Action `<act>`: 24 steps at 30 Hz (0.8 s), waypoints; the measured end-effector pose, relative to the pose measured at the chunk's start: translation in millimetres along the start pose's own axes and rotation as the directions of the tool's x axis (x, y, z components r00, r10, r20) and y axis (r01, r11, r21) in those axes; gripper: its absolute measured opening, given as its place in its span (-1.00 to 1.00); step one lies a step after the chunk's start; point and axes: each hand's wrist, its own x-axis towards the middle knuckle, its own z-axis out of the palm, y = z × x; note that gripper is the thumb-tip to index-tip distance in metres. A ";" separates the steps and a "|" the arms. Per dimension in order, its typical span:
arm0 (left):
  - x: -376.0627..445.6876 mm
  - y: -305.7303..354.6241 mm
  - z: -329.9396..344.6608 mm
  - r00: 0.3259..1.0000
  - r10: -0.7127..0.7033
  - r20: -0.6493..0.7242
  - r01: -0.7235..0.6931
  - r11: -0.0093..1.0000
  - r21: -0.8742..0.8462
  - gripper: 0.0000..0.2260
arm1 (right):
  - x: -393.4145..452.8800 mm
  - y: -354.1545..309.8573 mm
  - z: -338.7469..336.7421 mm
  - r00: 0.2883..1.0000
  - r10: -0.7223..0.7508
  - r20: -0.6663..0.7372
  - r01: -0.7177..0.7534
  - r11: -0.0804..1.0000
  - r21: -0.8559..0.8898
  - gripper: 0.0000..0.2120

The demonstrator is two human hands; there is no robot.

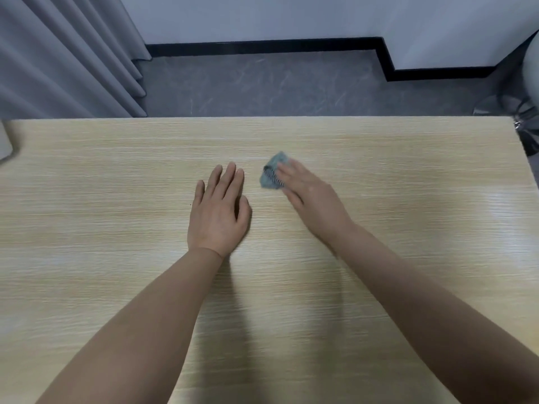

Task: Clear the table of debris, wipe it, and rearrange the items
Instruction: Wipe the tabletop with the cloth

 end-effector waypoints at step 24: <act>-11.3 -109.2 -36.2 0.997 -0.026 0.076 0.019 0.995 0.094 -0.46 | 102.2 -37.5 23.7 0.941 0.319 -0.109 -0.322 0.947 -0.007 -0.60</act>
